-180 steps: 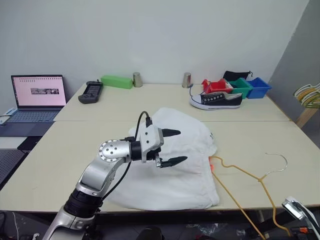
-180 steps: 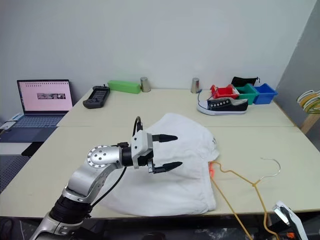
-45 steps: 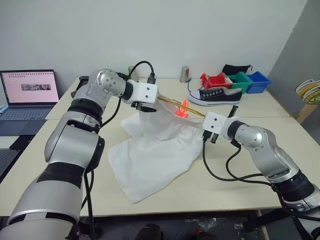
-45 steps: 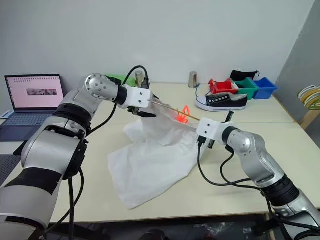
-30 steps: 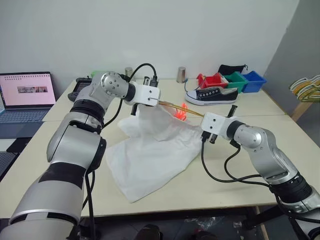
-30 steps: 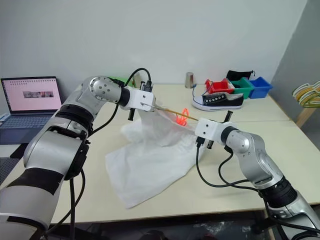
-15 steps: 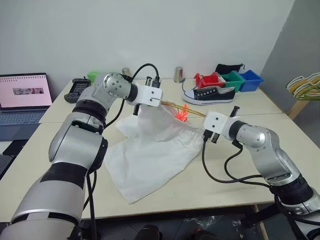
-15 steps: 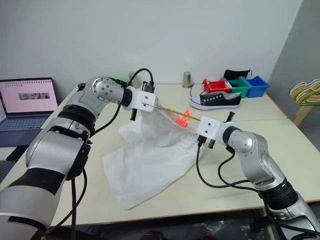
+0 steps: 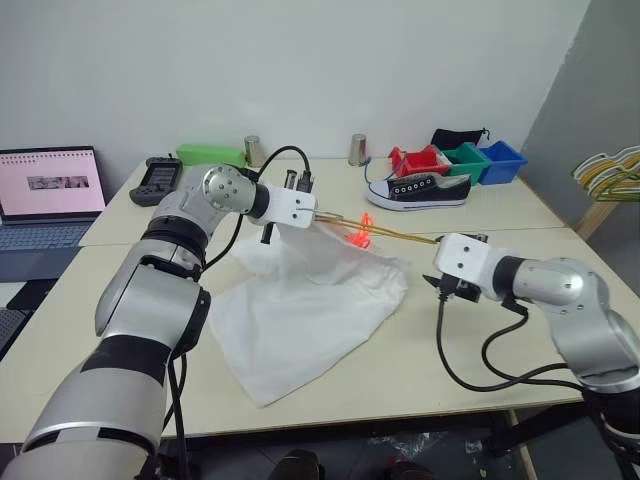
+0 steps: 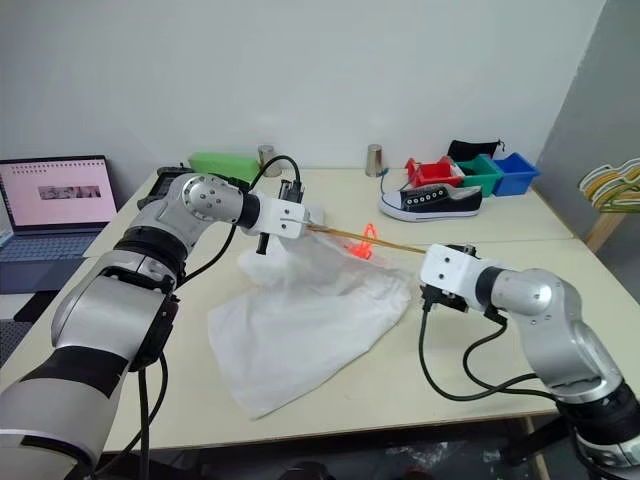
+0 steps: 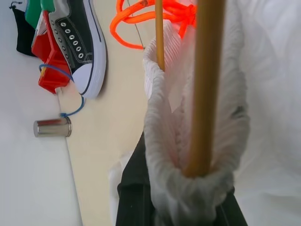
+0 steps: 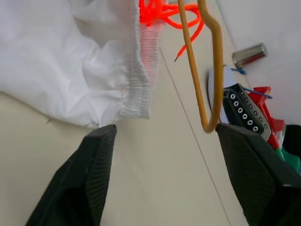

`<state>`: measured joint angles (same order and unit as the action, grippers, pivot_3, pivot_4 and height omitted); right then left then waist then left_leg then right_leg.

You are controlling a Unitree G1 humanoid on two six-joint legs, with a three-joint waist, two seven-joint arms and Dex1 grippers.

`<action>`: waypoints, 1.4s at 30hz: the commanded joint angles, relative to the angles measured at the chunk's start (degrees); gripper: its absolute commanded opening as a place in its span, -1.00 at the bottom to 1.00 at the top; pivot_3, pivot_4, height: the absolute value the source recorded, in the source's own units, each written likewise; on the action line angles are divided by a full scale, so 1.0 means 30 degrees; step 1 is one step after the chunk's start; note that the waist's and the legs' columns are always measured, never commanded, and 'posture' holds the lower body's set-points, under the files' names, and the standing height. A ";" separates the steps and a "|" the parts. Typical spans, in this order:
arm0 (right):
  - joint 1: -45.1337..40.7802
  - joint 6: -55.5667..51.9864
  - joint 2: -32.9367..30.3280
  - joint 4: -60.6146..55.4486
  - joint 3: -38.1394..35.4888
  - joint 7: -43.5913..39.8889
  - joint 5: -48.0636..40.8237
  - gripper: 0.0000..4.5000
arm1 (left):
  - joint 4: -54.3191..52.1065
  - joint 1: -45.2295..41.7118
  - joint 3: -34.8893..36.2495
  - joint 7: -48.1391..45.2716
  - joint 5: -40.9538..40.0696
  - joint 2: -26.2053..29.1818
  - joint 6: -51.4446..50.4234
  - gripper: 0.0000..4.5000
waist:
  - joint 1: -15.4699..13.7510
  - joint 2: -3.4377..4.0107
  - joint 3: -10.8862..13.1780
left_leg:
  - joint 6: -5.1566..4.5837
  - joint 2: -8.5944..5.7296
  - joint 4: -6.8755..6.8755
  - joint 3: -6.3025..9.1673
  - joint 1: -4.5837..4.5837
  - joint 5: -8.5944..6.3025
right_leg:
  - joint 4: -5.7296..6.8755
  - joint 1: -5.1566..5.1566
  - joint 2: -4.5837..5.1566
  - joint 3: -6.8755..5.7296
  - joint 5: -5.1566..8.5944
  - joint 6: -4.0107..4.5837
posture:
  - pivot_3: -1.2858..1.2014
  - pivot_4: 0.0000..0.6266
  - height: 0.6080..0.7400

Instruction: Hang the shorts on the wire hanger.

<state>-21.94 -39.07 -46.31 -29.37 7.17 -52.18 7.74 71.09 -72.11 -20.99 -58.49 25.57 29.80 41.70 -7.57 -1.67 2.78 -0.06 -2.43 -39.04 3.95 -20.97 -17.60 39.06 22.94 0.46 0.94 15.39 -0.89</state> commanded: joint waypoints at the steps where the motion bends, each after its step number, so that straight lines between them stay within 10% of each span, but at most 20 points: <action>1: -0.0573 -0.3939 0.1068 -0.0349 -0.3040 -0.0578 -0.3153 0.99 | -0.0917 0.0553 0.0998 -0.1415 -0.1626 0.0317 -0.0652 -1.00 | 0.0012 -0.0004 -0.0001 | 0.0000 0.0000 0.0000 -0.0003 0.0002 0.0000 | 0.0001 -0.0001 0.0002 0.0002 -0.0001 0.0001 | 0.19 -1.00 1.00; 11: -0.1360 -0.7404 0.5377 0.6203 -0.3633 -0.0096 -0.7888 1.00 | -0.7733 0.4394 0.3613 -0.7628 -0.7117 0.1717 -0.7830 -1.00 | -0.0013 -0.0041 -0.0038 | -0.0001 0.0026 -0.0001 -0.0010 0.0019 0.0001 | 0.0026 0.0000 0.0031 0.0007 -0.0020 0.0035 | 0.25 -1.00 1.00; 21: -0.4373 -0.5377 0.6845 1.1175 -0.1848 -0.0005 -0.8328 1.00 | -1.2401 0.6597 0.3802 -0.7193 -0.7668 0.3040 -1.0880 -1.00 | -0.0379 -0.0034 -0.0044 | 0.0016 0.0018 -0.0001 -0.0036 0.0020 0.0011 | 0.0146 0.0084 0.0019 0.0026 -0.0018 0.0037 | 0.30 -1.00 1.00; 42: -0.3478 -0.5658 0.5872 0.9587 -0.1590 0.0166 -1.0236 -0.91 | -1.2295 0.6254 0.3385 -0.7065 -0.7417 0.3079 -1.0868 -1.00 | -0.1081 -0.0033 -0.0044 | 0.0016 0.0010 -0.0009 -0.0047 0.0020 0.0012 | 0.0160 0.0082 -0.0011 0.0028 -0.0018 0.0037 | 0.29 -1.00 1.00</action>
<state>-32.02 -55.99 -28.13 1.67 3.51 -52.16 -21.58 34.59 -51.15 -11.02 -80.48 3.67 38.85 8.19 -10.82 -1.77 2.64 -0.01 -2.39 -39.07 3.81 -20.91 -17.57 39.54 23.19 0.42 1.02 15.34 -0.78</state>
